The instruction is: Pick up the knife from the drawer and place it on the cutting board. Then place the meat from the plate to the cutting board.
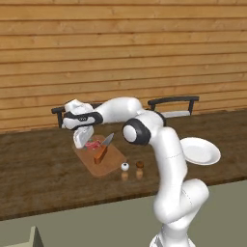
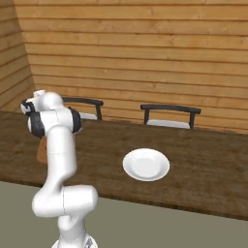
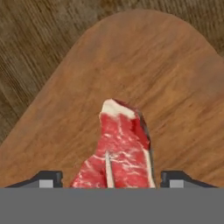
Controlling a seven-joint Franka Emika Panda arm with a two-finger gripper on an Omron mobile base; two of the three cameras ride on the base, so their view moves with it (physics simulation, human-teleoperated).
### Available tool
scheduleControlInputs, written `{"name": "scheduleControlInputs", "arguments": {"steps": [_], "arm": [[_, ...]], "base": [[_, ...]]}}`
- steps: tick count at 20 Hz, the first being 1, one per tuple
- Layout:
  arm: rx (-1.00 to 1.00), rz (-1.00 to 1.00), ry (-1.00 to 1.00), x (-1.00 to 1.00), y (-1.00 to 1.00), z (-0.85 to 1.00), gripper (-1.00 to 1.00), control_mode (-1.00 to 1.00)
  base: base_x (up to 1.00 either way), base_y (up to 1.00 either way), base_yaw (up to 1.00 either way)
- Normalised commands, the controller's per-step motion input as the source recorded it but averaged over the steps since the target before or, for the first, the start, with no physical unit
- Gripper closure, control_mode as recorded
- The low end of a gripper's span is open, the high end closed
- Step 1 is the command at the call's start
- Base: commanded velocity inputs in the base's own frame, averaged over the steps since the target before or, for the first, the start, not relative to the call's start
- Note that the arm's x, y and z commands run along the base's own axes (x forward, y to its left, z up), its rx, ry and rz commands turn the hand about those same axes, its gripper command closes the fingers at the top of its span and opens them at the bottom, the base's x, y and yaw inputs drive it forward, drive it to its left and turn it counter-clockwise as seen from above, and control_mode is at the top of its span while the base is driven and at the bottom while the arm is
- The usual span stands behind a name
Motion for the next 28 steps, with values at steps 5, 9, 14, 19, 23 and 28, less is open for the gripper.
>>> {"name": "scheduleControlInputs", "arguments": {"steps": [5,9,14,19,23,28], "arm": [[0.06,0.02,-0.01,-0.38,-0.28,0.52,-1.0,-1.0],[0.04,0.01,-0.09,-0.18,-0.25,0.86,-1.0,-1.0],[0.02,0.02,-0.16,-0.23,-0.23,0.93,-1.0,-1.0],[0.02,0.0,-0.15,-0.47,-0.37,0.67,-1.0,-1.0],[0.02,0.0,-0.15,-0.72,-0.56,0.46,-1.0,-1.0],[0.03,0.0,-0.13,-0.72,-0.86,0.28,-1.0,-1.0]], "base": [[0.0,0.0,0.0],[0.0,0.0,0.0],[0.0,0.0,0.0],[0.0,0.0,0.0],[0.0,0.0,0.0],[0.0,0.0,0.0]]}}
